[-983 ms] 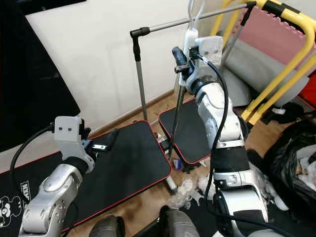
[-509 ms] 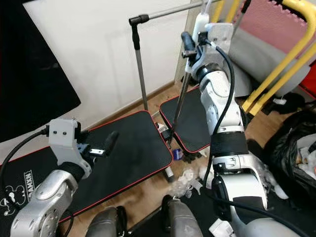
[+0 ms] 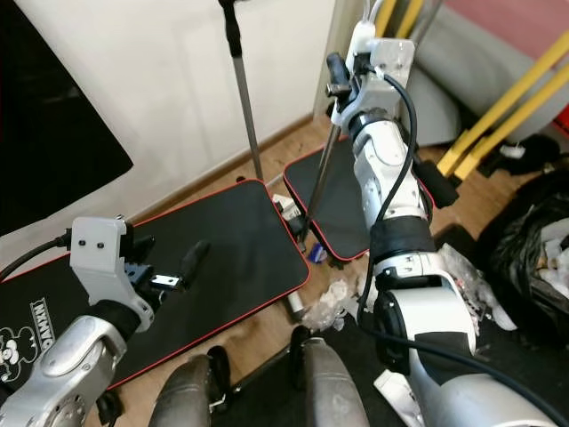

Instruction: Sweep floor

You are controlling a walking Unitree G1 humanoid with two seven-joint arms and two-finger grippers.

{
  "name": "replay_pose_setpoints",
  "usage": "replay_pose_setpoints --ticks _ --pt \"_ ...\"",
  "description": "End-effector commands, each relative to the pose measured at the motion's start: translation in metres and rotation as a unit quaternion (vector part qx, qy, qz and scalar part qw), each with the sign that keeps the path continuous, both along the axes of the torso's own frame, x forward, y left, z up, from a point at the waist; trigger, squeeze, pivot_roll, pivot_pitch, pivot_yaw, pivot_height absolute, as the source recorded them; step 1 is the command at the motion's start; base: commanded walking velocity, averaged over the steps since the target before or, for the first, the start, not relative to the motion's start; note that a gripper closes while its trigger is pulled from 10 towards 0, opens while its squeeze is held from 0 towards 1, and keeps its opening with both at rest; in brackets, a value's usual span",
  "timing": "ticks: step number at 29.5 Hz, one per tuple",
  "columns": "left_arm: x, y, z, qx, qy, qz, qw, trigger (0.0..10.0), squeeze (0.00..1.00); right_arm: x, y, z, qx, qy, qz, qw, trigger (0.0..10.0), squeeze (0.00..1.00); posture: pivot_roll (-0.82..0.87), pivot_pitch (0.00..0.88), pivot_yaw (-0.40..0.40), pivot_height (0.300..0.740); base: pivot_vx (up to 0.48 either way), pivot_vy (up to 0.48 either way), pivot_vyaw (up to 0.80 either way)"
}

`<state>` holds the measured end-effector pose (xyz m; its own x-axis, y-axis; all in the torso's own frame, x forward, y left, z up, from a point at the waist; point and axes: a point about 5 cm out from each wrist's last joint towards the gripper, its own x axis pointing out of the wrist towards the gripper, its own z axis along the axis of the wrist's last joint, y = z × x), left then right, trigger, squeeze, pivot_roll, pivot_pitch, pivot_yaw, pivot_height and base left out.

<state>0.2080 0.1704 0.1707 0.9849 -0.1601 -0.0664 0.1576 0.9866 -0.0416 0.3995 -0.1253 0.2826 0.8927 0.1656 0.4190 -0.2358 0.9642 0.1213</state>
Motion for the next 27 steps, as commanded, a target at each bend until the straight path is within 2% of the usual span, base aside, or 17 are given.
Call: replay_pose_setpoints --ticks 1,7,11,12,17,21,23,24,25,26,27 --pt "-0.004 -0.002 -0.004 -0.003 0.014 -0.017 1.0 10.0 0.0 0.0 -0.001 0.0 -0.001 -0.009 0.0 1.0 10.0 1.0 0.0 0.412 -0.152 0.74 0.0 0.0 0.0" --pt "0.002 -0.004 -0.006 -0.004 0.017 -0.018 1.0 10.0 0.0 -0.001 -0.01 0.009 -0.01 -0.025 -0.011 1.0 10.0 1.0 -0.01 0.383 -0.161 0.74 0.0 0.0 0.0" --pt "0.007 -0.004 -0.008 -0.006 0.015 -0.017 1.0 10.0 0.0 -0.021 -0.006 0.016 -0.012 -0.048 0.018 0.999 10.0 1.0 -0.03 0.359 -0.166 0.74 0.0 0.0 0.0" --pt "0.007 -0.004 -0.008 -0.006 0.015 -0.017 1.0 10.0 0.0 -0.021 -0.006 0.016 -0.012 -0.048 0.018 0.999 10.0 1.0 -0.03 0.359 -0.166 0.74 0.0 0.0 0.0" --pt "0.014 -0.005 -0.011 -0.009 0.014 -0.016 1.0 10.0 0.0 -0.047 -0.006 0.002 -0.021 -0.034 0.034 0.999 10.0 1.0 -0.05 0.326 -0.17 0.74 0.0 0.0 0.0" --pt "0.018 -0.006 -0.013 -0.011 0.014 -0.017 1.0 10.0 0.0 -0.057 -0.011 -0.007 -0.022 -0.021 0.028 0.999 10.0 1.0 -0.06 0.309 -0.174 0.74 0.0 0.0 0.0" --pt "0.02 -0.007 -0.015 -0.013 0.014 -0.018 1.0 10.0 0.0 -0.065 -0.014 -0.015 -0.023 -0.008 0.019 1.0 10.0 1.0 -0.06 0.293 -0.181 0.74 0.0 0.0 0.0" --pt "0.023 -0.007 -0.017 -0.016 0.016 -0.018 1.0 10.0 0.0 -0.073 -0.015 -0.027 -0.023 0.01 0.014 1.0 10.0 1.0 -0.07 0.276 -0.181 0.74 0.0 0.0 0.0" --pt "0.024 -0.008 -0.019 -0.015 0.02 -0.02 1.0 10.0 0.0 -0.076 -0.015 -0.036 -0.024 0.025 0.012 0.999 10.0 0.94 -0.07 0.251 -0.18 0.74 0.0 0.0 0.0" --pt "0.025 -0.008 -0.02 -0.011 0.023 -0.021 0.999 10.0 0.0 -0.081 -0.015 -0.045 -0.025 0.043 0.009 0.999 10.0 0.49 -0.07 0.247 -0.18 0.74 0.0 0.0 0.0" --pt "0.025 -0.008 -0.02 -0.011 0.023 -0.021 0.999 10.0 0.0 -0.081 -0.015 -0.045 -0.025 0.043 0.009 0.999 10.0 0.49 -0.07 0.247 -0.18 0.74 0.0 0.0 0.0"
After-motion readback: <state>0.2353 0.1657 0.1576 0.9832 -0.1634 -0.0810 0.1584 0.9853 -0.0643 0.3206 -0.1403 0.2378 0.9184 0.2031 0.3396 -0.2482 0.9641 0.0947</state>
